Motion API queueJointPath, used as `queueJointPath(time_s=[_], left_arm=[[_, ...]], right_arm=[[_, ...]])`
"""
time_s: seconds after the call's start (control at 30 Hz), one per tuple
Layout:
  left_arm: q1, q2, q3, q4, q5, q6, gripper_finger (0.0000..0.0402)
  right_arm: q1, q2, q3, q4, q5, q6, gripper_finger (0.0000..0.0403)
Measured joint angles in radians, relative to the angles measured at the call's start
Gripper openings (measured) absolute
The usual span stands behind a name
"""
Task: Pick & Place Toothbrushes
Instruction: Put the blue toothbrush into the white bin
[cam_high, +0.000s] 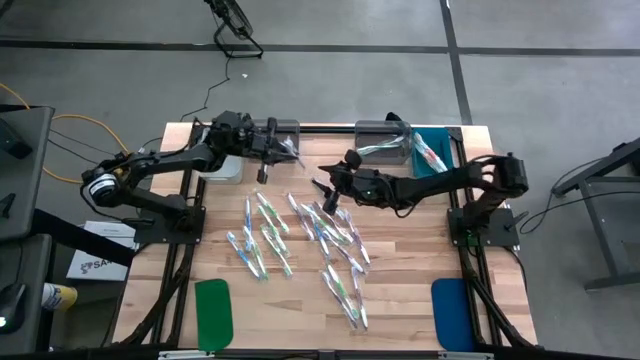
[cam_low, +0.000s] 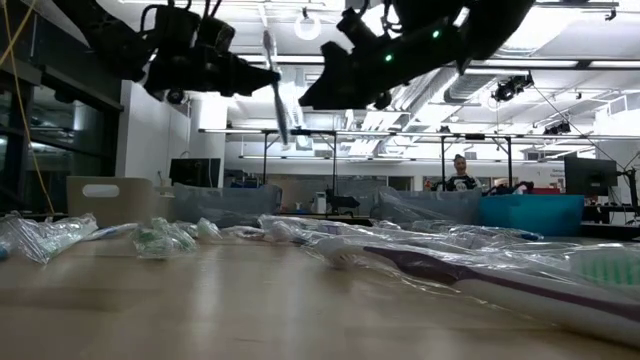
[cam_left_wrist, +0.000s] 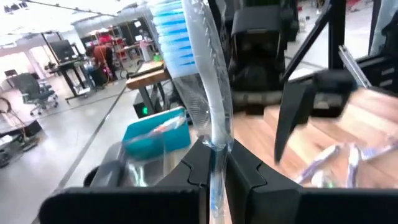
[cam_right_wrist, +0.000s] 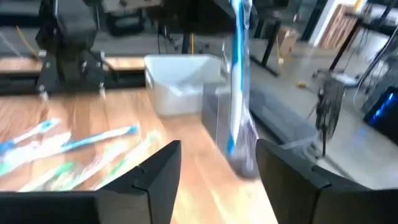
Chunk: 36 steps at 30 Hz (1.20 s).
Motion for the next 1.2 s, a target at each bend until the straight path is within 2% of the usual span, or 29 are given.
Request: queueJointPath(time_s=[0.23, 0.33, 0.4, 0.57, 0.77, 1.0, 1.2], left_arm=[[0.131, -0.111, 0.000, -0.280, 0.016, 0.230, 0.0013], [0.178, -0.181, 0.000, -0.437, -0.048, 0.327, 0.0013], [0.197, -0.233, 0.001, -0.537, -0.128, 0.372, 0.0013], [0.200, -0.309, 0.062, -0.843, -0.485, 0.340, 0.0013], [0.200, -0.318, 0.134, -1.109, -0.742, 0.251, 0.0013], [0.201, -0.317, 0.163, -1.261, -0.919, 0.164, 0.0013], [0.201, -0.292, 0.164, -1.344, -0.966, 0.097, 0.0013]], right_arm=[[0.035, -0.127, 0.000, -0.329, 0.002, 0.151, 0.0209], [0.039, -0.175, 0.000, -0.449, 0.002, 0.217, 0.0206], [0.044, -0.205, 0.000, -0.537, 0.003, 0.257, 0.0205], [0.044, -0.235, 0.000, -0.646, 0.003, 0.332, 0.0205], [0.044, -0.235, 0.000, -0.709, 0.002, 0.364, 0.0205], [0.048, -0.252, 0.000, -0.796, 0.003, 0.422, 0.0205], [0.064, -0.262, -0.001, -0.853, 0.026, 0.433, 0.0205]])
